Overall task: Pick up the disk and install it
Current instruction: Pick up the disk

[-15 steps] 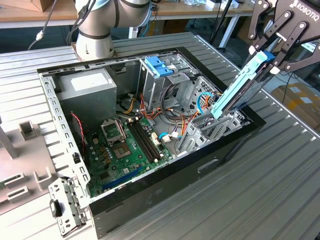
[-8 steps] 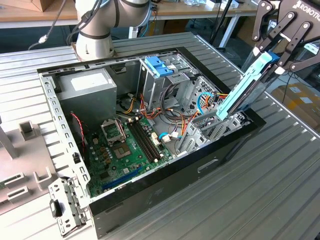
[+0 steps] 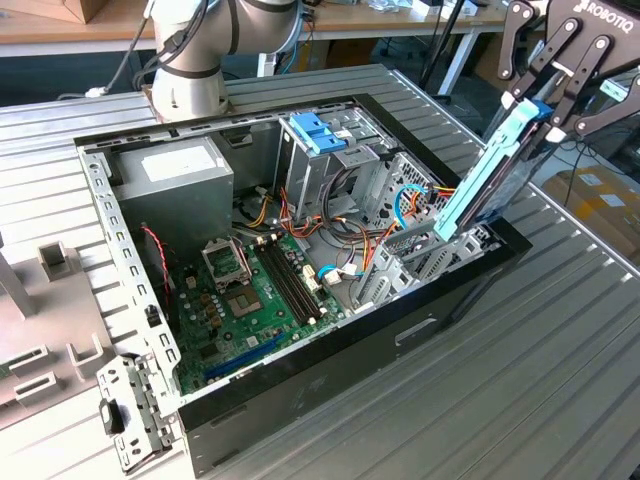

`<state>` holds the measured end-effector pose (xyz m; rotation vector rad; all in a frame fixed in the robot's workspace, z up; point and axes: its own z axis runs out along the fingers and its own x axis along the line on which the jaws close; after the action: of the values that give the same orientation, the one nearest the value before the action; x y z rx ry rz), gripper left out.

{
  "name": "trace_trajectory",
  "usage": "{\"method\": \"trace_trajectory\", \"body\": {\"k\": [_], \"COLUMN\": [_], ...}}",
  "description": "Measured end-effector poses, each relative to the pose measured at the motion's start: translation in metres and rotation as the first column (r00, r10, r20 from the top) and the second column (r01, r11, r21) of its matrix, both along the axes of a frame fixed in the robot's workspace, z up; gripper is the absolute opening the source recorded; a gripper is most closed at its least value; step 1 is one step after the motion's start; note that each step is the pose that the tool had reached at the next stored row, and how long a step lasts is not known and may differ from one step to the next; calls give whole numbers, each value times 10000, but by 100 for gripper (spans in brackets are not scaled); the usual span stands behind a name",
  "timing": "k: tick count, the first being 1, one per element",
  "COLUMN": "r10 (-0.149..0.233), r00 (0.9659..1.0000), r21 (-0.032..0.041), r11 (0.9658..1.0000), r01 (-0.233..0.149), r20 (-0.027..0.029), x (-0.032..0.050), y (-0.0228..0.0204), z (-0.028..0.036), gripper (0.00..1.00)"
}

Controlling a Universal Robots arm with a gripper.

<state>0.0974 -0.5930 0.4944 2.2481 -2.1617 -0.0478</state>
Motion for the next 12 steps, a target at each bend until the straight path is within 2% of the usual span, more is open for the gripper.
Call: {"method": "trace_trajectory", "body": {"k": [1, 2, 3, 4, 5, 8, 9, 12], "r10": [0, -1, -4, -5, -6, -56, -345, -775], "r00": [10000, 10000, 10000, 10000, 10000, 10000, 9994, 9970], "r21": [35, 121, 252, 351, 404, 469, 469, 468], "r11": [10000, 9999, 9997, 9994, 9992, 9989, 9983, 9959], "r01": [0, 1, 4, 5, 6, 56, 344, 774], "r20": [0, -1, -1, 0, 0, -2, -2, -2], "x": [7, 13, 16, 17, 18, 46, 59, 60], "y": [2, 4, 4, 3, 3, 4, 4, 4], "z": [-1, 0, 0, -1, -2, -20, -32, -42], "gripper": [37, 37, 37, 37, 37, 37, 37, 37]}}
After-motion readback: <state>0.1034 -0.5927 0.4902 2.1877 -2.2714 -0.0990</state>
